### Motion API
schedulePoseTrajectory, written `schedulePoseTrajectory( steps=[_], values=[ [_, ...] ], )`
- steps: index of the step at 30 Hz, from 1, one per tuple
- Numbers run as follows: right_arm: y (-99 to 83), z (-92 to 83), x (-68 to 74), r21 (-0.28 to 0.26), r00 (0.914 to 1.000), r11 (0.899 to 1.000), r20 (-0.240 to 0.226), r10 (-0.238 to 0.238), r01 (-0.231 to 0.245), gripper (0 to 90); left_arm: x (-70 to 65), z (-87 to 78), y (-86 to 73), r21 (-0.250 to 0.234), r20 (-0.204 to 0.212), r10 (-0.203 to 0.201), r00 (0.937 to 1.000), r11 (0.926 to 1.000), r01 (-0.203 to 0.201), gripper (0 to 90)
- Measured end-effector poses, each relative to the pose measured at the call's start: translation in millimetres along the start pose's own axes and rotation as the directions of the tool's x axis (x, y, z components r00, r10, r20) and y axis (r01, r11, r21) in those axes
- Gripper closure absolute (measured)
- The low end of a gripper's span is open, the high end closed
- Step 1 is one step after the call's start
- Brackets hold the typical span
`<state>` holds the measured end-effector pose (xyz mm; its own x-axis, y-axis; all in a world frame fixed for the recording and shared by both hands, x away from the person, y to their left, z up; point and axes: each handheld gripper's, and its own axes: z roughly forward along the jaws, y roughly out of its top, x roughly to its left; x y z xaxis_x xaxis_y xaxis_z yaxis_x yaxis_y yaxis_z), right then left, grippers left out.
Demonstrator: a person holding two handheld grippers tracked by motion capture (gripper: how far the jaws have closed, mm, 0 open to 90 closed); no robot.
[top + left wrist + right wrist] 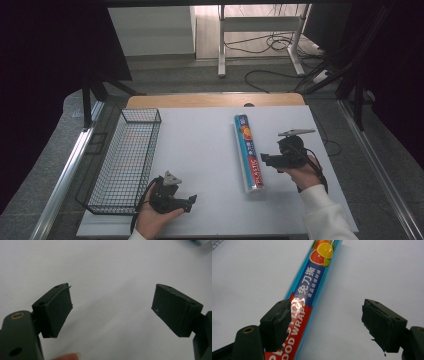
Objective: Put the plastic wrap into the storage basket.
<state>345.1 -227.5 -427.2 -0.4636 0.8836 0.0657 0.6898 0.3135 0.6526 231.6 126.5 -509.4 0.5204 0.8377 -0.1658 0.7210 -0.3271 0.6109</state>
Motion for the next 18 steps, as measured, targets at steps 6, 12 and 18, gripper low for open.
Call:
schedulePoseTrajectory(
  steps=[6, 12, 18],
  values=[
    [10.3, 13.4, 4.3, 0.02, 0.9999, 1.0, 0.001, 0.011, -0.011, 23.3, -1.0, -0.1, -0.3, 0.002, 0.0, 0.006, 1.0, 1.0, -0.006, 16.2],
    [17.6, 27.3, 9.4, 0.037, 0.9998, 0.999, -0.006, 0.019, -0.019, 22.9, -1.3, 0.5, -0.5, 0.004, 0.0, 0.008, 1.0, 1.0, -0.008, 16.2],
    [22.3, 38.5, 12.0, 0.052, 0.9995, 0.998, -0.014, 0.026, -0.026, 22.5, -1.4, 1.5, -0.7, 0.008, 0.0, 0.011, 0.9999, 0.9999, -0.011, 16.1]
  ],
)
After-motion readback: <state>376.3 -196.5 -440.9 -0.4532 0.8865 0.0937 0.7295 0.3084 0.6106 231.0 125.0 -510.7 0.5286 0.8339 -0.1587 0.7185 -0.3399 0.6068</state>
